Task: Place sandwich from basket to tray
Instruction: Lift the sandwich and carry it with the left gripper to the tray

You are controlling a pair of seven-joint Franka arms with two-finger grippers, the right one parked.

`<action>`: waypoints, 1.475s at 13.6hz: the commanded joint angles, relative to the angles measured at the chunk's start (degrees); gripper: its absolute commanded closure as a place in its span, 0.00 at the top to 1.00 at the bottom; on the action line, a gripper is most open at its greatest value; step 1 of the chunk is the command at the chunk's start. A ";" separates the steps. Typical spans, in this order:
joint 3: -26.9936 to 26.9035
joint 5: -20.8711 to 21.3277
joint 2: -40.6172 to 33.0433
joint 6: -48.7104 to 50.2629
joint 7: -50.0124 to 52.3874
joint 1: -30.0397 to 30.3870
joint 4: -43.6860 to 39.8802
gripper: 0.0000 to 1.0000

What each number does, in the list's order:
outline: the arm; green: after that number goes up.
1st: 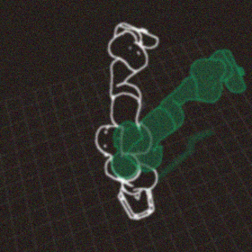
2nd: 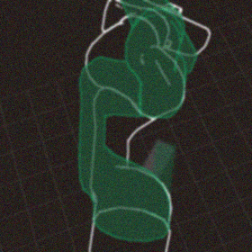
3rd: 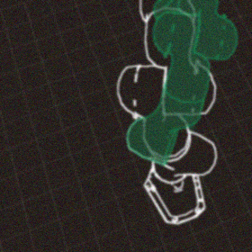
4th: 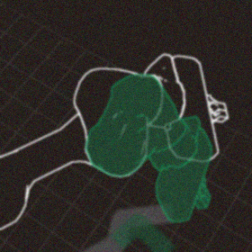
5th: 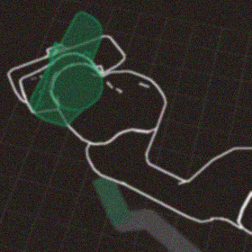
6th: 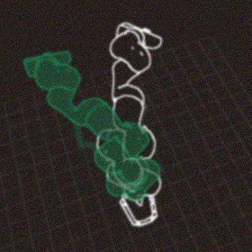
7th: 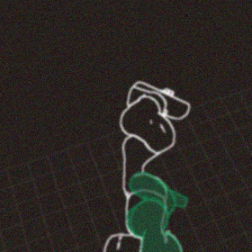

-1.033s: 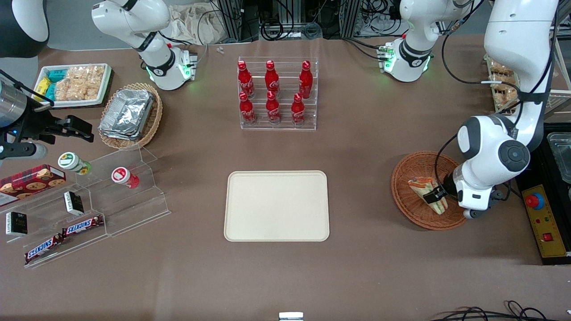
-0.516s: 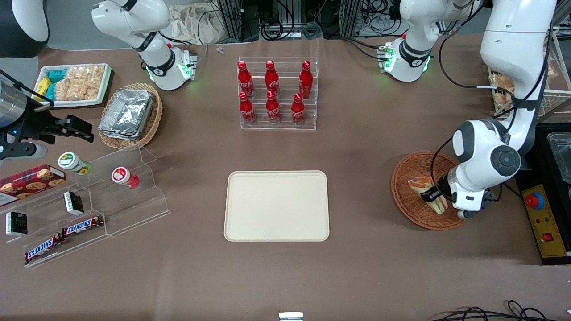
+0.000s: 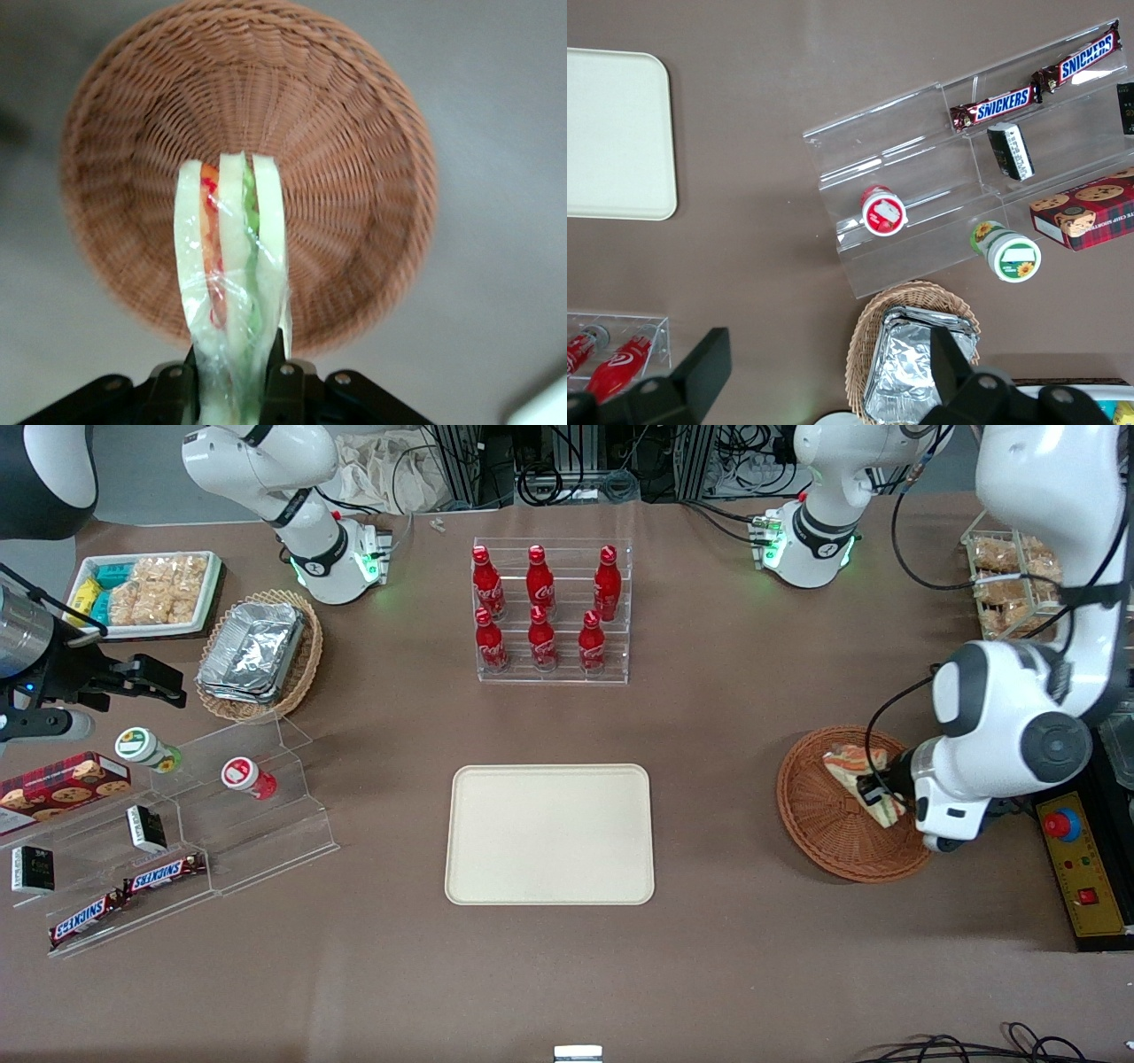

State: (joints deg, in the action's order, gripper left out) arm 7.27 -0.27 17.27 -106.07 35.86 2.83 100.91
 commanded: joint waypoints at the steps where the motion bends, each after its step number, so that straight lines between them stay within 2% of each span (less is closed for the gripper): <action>1: 1.34 -2.10 -0.92 13.92 0.44 -0.19 -11.84 0.00; 4: 2.74 -4.12 -0.84 20.28 0.18 -0.45 -21.44 0.00; 8: 11.43 -3.16 0.56 19.07 -6.40 -0.89 -21.37 0.00; 9: 12.93 -1.51 1.70 17.76 -6.51 -2.81 -21.46 0.00; 12: 13.04 1.41 6.35 9.34 -4.06 -11.50 -21.46 0.00; 14: 13.04 4.21 11.09 1.70 -0.46 -15.03 -21.89 0.00; 17: 12.95 8.07 17.95 -6.84 0.08 -18.90 -22.69 0.00; 20: 12.95 11.77 23.93 -12.74 2.80 -19.96 -22.60 0.00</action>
State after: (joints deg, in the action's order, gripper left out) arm 20.51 8.69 37.32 -117.00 36.74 -16.31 80.92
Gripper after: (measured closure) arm 0.841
